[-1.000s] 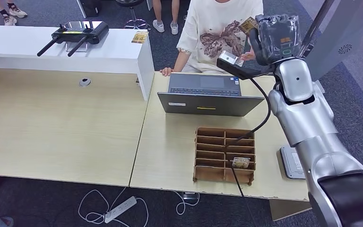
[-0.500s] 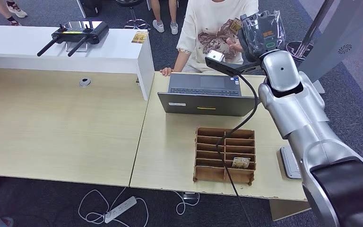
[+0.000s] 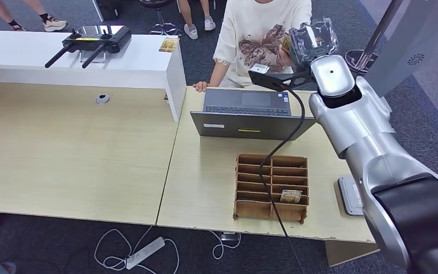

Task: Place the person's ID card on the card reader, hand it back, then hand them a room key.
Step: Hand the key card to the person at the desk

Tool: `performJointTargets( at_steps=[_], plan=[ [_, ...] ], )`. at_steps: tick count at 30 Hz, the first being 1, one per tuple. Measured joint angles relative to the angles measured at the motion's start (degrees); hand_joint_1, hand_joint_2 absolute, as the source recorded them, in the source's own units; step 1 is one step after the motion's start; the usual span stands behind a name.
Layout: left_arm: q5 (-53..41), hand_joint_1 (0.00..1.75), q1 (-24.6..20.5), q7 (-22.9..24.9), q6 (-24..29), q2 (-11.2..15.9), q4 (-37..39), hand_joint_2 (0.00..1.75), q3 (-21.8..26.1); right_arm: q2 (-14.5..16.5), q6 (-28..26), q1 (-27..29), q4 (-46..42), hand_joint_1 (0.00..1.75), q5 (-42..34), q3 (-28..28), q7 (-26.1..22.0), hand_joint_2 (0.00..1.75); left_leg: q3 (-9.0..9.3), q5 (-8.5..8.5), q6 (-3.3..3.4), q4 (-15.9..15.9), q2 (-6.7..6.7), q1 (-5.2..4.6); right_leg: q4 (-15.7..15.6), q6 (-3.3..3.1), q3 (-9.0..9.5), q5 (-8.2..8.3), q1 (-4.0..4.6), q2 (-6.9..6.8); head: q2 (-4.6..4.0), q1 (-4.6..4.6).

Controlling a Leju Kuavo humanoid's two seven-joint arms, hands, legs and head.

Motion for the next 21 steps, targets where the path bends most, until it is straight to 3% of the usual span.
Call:
performJointTargets(
  at_steps=[19,20,21],
  plan=[
    [-0.25,0.0,-0.17,0.01,0.06,-0.01,0.0,0.0,-0.37,0.01,0.32,-0.75,3.49,1.75,0.14,0.02,0.34,1.75,0.01,0.0,0.0,0.03,0.0,0.01,0.0,-0.05,0.0,0.03,0.01,0.01,0.0,0.0],
    [-0.25,0.0,-0.17,0.01,0.06,-0.01,0.0,0.0,-0.37,0.01,0.32,-0.77,3.54,1.47,0.14,0.02,0.35,1.75,0.01,0.0,0.0,0.03,0.0,0.01,0.0,-0.05,0.0,0.03,0.01,0.01,0.0,0.0],
    [-0.25,0.0,-0.17,0.01,0.06,-0.01,0.0,0.0,-0.37,0.01,0.31,-0.78,3.59,1.03,0.13,0.02,0.36,1.75,0.01,0.0,0.0,0.03,0.0,0.01,0.0,-0.05,0.0,0.03,0.01,0.01,0.0,0.0]
  ],
)
